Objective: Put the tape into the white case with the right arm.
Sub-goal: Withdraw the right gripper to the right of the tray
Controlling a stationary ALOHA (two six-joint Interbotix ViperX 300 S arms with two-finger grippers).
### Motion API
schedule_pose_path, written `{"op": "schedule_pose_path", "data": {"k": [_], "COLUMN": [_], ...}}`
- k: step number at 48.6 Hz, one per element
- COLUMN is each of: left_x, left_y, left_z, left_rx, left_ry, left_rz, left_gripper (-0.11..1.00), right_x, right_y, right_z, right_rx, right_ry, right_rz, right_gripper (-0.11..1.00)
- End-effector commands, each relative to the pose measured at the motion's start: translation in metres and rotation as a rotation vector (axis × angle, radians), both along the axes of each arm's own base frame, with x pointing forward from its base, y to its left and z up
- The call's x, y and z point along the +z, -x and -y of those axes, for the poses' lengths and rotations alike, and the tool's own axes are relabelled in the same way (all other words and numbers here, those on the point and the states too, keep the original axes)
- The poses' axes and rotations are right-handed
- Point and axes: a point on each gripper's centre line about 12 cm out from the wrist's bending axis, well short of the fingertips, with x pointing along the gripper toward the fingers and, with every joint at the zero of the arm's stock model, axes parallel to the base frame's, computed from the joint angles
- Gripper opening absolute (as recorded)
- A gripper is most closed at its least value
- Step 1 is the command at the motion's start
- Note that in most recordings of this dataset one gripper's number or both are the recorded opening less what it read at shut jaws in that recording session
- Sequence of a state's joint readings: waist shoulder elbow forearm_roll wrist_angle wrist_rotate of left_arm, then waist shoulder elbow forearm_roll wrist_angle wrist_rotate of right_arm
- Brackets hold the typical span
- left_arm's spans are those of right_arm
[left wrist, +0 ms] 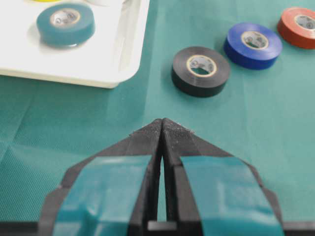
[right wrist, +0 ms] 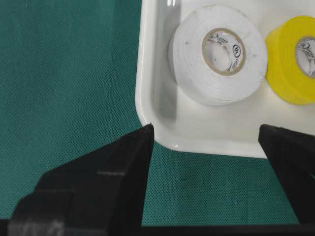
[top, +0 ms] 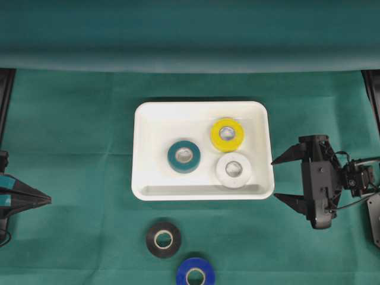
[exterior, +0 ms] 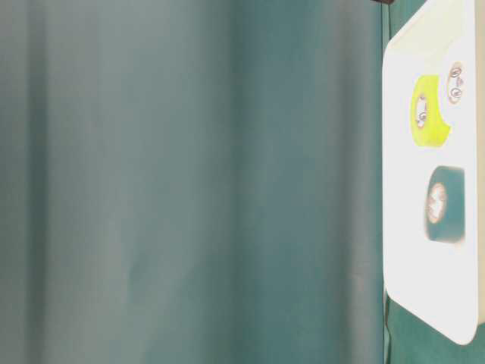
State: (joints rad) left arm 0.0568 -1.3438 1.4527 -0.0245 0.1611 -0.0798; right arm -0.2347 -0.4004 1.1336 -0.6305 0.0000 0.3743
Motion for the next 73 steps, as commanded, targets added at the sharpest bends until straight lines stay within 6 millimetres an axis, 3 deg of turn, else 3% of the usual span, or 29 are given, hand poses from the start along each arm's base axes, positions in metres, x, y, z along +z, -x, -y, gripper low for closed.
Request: {"op": "schedule_pose_path", "data": {"k": [1,14,34,55,73], "left_x": [0.004,0.005,0.004,0.004,0.004], "left_y": [-0.001,-0.001,-0.001,-0.001,-0.001], "left_z": [-0.001,-0.001,-0.001,-0.001,0.000], "left_rx": [0.003,0.003,0.003,0.003,0.003], "left_ry": [-0.002,-0.002,-0.002,-0.002,0.001], "left_rz": [0.011,0.012,0.011,0.011,0.009], "left_gripper": [0.00,0.00,0.00,0.00,0.00], "right_x": [0.006,0.000,-0.003,-0.004,-0.003], "right_y": [-0.004,-0.001,0.024,0.029,0.003], "right_z": [-0.004,-0.039,-0.096,-0.106,-0.130], "right_rx": [0.014,0.154,0.404,0.451,0.523], "right_ry": [-0.005,-0.015,-0.018,-0.019,-0.022], "right_rz": [0.029,0.019,0.036,0.032,0.002], "right_gripper": [0.66,0.66,0.65,0.65,0.65]}}
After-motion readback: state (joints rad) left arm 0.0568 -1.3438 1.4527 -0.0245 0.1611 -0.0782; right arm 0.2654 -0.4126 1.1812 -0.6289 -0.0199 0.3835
